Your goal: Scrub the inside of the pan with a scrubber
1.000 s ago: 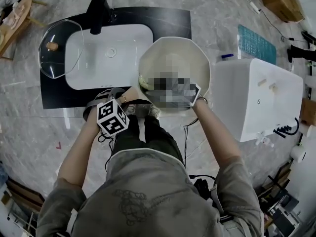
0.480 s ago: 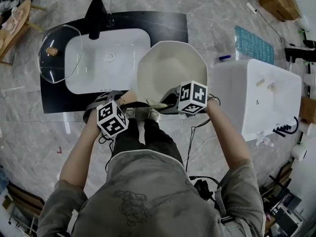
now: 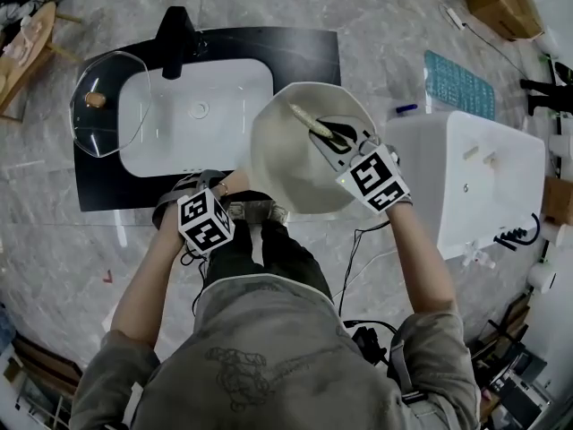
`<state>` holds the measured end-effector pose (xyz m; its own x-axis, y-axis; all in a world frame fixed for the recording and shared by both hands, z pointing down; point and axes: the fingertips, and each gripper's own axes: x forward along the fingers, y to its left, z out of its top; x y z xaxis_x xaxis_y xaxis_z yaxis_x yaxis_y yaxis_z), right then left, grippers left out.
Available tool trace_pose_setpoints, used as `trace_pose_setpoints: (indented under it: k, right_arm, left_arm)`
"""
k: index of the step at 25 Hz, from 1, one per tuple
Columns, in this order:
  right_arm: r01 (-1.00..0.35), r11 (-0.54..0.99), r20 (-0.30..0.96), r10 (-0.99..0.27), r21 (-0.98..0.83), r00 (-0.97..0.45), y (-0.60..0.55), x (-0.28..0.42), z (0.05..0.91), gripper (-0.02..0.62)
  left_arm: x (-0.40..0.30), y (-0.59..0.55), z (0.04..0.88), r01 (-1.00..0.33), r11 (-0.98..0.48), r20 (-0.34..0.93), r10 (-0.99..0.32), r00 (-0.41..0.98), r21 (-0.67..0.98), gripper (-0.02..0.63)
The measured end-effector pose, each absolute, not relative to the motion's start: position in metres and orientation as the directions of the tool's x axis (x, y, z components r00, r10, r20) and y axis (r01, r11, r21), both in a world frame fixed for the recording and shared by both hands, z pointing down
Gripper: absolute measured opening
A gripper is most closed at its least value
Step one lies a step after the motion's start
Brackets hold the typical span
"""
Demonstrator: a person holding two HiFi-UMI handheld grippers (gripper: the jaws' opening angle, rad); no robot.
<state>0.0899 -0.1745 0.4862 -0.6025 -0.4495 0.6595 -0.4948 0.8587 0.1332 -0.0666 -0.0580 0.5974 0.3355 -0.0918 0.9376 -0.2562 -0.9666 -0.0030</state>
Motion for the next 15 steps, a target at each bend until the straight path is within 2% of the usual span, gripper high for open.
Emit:
trace_pose_setpoints:
  k: [2, 5, 9, 15]
  right_arm:
    - [-0.644, 0.725, 0.616, -0.628, 0.244, -0.474, -0.207, 0.109, 0.484, 0.078]
    - [-0.761, 0.558, 0.595, -0.749, 0.331, -0.29, -0.232, 0.134, 0.499, 0.078]
    - [-0.742, 0.504, 0.598, -0.782, 0.442, -0.176, -0.242, 0.136, 0.535, 0.078]
    - [-0.65, 0.547, 0.58, -0.791, 0.527, -0.195, -0.237, 0.107, 0.569, 0.092]
  left_arm:
    - [-0.067, -0.058, 0.597, -0.254, -0.967, 0.938, -0.089, 0.336, -0.001, 0.133]
    - [-0.067, -0.058, 0.597, -0.252, -0.968, 0.938, -0.085, 0.337, 0.002, 0.133]
    - [-0.067, -0.059, 0.597, -0.248, -0.969, 0.937, -0.083, 0.339, 0.004, 0.133]
    - [-0.067, -0.059, 0.597, -0.245, -0.969, 0.932, -0.08, 0.353, 0.01, 0.133]
